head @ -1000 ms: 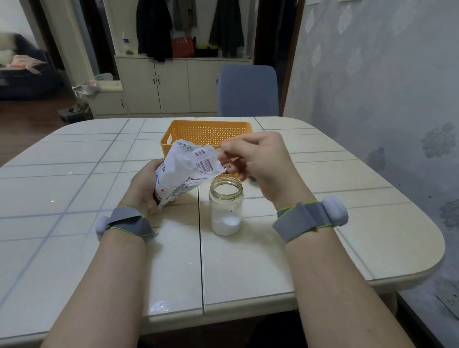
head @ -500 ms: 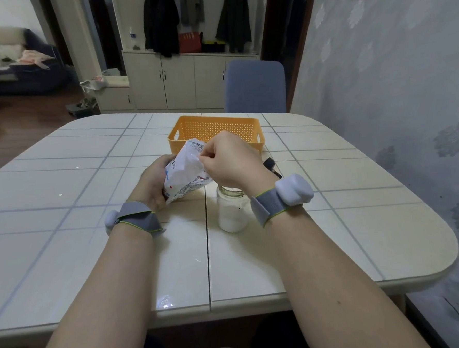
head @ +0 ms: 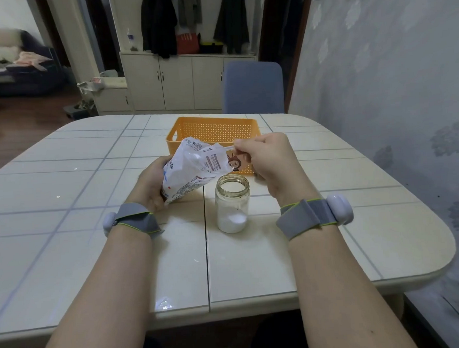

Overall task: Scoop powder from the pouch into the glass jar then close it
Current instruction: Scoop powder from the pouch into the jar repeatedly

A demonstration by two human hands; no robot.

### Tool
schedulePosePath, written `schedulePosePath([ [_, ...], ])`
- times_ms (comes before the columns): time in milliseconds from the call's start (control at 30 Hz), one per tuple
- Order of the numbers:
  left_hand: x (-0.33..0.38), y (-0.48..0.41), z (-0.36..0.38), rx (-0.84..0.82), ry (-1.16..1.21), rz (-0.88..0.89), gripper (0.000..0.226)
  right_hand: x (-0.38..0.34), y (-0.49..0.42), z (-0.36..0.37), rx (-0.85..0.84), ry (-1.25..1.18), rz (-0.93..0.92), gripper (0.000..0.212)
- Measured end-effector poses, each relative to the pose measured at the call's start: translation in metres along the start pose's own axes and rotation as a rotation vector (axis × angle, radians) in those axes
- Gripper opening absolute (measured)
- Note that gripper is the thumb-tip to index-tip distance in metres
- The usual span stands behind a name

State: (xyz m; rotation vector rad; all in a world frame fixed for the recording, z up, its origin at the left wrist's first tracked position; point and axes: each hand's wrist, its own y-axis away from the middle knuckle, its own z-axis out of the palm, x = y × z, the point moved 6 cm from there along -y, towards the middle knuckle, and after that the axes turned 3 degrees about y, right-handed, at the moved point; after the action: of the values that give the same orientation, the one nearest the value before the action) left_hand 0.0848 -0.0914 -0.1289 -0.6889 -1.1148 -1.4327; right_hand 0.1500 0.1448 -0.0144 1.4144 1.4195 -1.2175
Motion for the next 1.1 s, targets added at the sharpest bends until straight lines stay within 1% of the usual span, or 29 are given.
schedulePosePath([
  [33, 0.000, -0.001, -0.001, 0.002, -0.010, -0.011, 0.046, 0.004, 0.001, -0.001, 0.002, -0.018, 0.018, 0.033],
  [167, -0.001, -0.001, 0.001, -0.003, -0.005, -0.006, 0.027, 0.014, 0.001, -0.005, 0.022, -0.067, 0.046, 0.029],
  [267, -0.003, -0.004, -0.001, -0.012, 0.014, -0.004, 0.028, 0.019, 0.003, -0.012, 0.036, -0.088, 0.061, 0.029],
  [367, -0.004, -0.008, -0.001, -0.008, 0.010, 0.004, 0.024, 0.023, 0.007, -0.025, 0.057, -0.089, 0.056, 0.030],
  [467, -0.003, -0.012, -0.003, -0.006, -0.011, 0.024, 0.033, 0.021, 0.014, -0.036, 0.072, -0.126, 0.044, 0.024],
  [533, -0.004, -0.012, -0.003, -0.006, -0.020, 0.021, 0.030, 0.021, 0.018, -0.042, 0.064, -0.134, 0.035, 0.021],
  [700, -0.003, -0.011, -0.005, 0.016, -0.009, 0.042, 0.020, 0.024, 0.021, -0.055, 0.057, -0.100, 0.015, 0.027],
  [800, -0.001, -0.011, -0.007, 0.015, 0.005, 0.053, 0.021, 0.025, 0.021, -0.059, 0.040, -0.094, 0.009, 0.022],
  [933, -0.001, -0.009, -0.007, 0.036, -0.022, 0.064, 0.022, 0.030, 0.022, -0.063, 0.008, -0.073, 0.006, 0.024],
  [1100, -0.001, -0.007, -0.004, 0.036, -0.027, 0.031, 0.022, 0.036, 0.021, -0.060, 0.006, -0.065, -0.015, 0.024],
])
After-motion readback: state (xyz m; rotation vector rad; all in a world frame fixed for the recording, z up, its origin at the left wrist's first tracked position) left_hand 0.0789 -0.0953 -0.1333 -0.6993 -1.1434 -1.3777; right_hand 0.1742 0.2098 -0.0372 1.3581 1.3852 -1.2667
